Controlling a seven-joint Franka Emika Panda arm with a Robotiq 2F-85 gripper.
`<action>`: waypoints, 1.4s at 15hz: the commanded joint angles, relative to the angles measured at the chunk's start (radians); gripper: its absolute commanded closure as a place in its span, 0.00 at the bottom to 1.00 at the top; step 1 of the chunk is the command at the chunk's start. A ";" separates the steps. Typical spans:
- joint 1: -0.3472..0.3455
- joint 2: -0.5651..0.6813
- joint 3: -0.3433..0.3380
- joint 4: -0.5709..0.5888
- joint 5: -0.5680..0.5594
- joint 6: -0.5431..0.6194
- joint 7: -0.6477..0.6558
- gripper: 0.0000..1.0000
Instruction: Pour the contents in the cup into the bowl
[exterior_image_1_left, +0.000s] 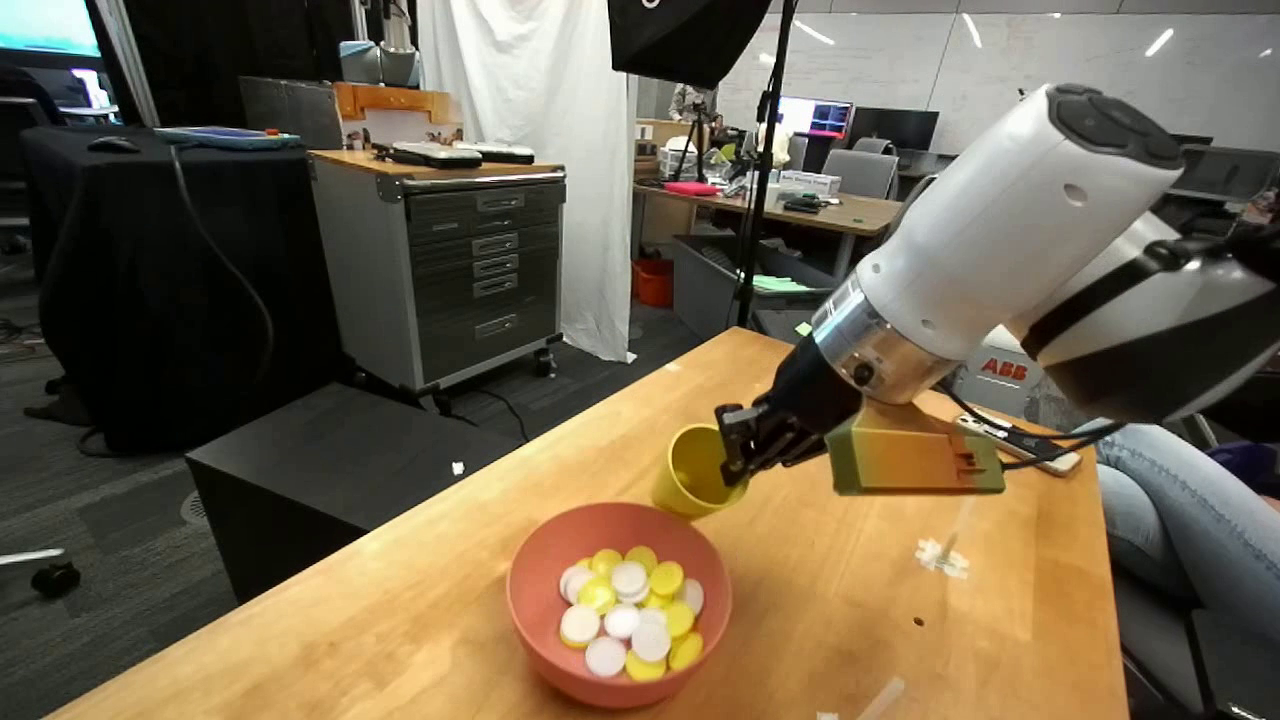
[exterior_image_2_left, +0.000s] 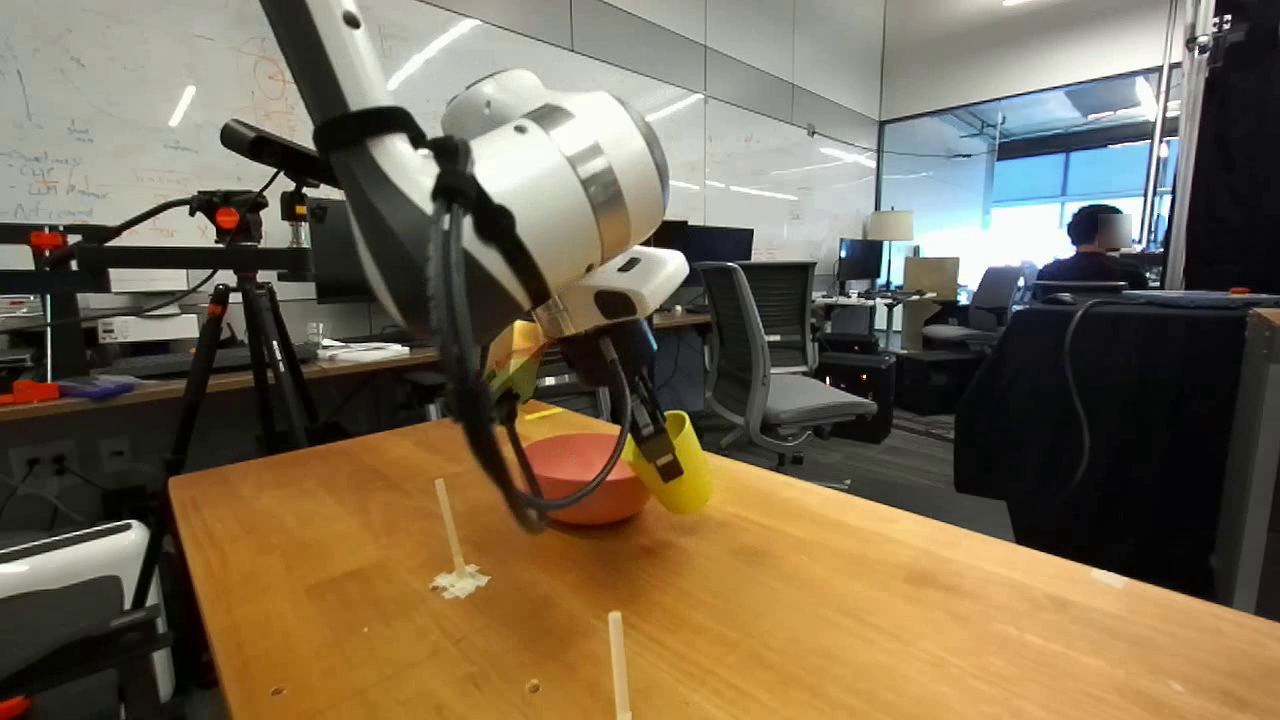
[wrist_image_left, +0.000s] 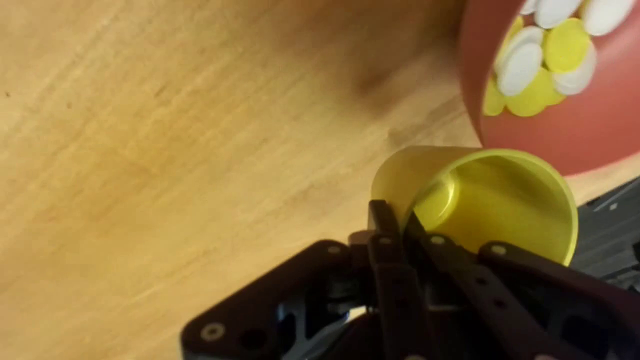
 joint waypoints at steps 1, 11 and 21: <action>-0.026 0.017 0.040 -0.083 0.248 0.031 -0.248 0.95; -0.620 0.143 0.771 -0.166 0.950 -0.147 -0.883 0.95; -0.883 -0.131 0.978 0.035 1.755 -0.889 -1.382 0.95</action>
